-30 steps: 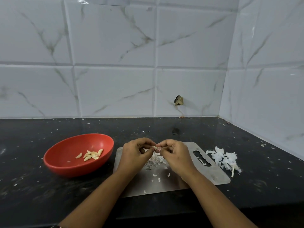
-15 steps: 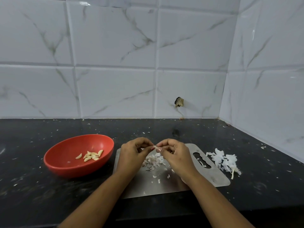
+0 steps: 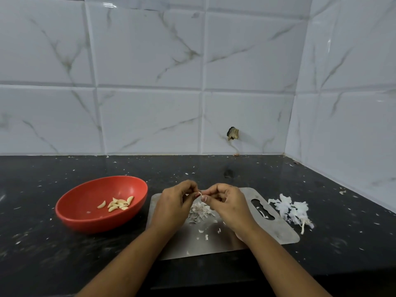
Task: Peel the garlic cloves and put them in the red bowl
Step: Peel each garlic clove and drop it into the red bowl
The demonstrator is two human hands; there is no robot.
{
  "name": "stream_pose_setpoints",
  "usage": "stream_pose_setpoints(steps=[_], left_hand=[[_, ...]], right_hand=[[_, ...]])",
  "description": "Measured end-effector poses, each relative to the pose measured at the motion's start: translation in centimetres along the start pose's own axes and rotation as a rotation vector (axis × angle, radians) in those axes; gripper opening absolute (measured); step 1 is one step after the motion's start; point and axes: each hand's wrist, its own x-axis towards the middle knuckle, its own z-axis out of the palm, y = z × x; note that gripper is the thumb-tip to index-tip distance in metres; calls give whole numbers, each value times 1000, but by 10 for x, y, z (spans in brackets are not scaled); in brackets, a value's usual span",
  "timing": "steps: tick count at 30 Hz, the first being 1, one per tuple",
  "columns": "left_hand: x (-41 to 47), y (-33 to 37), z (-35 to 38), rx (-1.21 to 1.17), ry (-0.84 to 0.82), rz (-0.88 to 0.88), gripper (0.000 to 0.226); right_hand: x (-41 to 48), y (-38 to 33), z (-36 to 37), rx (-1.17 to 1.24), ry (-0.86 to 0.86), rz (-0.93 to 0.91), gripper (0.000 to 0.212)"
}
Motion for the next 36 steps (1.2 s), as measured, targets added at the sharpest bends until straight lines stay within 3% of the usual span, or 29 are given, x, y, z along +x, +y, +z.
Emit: stream_pose_setpoints(steps=[8, 16, 24, 31, 36], left_hand=[[-2, -1, 5, 78, -116, 53, 10], [-2, 1, 3, 150, -74, -11, 23], [-1, 7, -1, -18, -29, -8, 19], [-1, 1, -1, 74, 17, 33, 5], [1, -1, -4, 127, 98, -44, 3]], right_hand=[[5, -3, -6, 257, 186, 213, 6], [3, -2, -4, 175, 120, 233, 13], [0, -6, -2, 112, 38, 141, 10], [1, -2, -2, 134, 110, 69, 5], [3, 4, -6, -157, 218, -70, 15]])
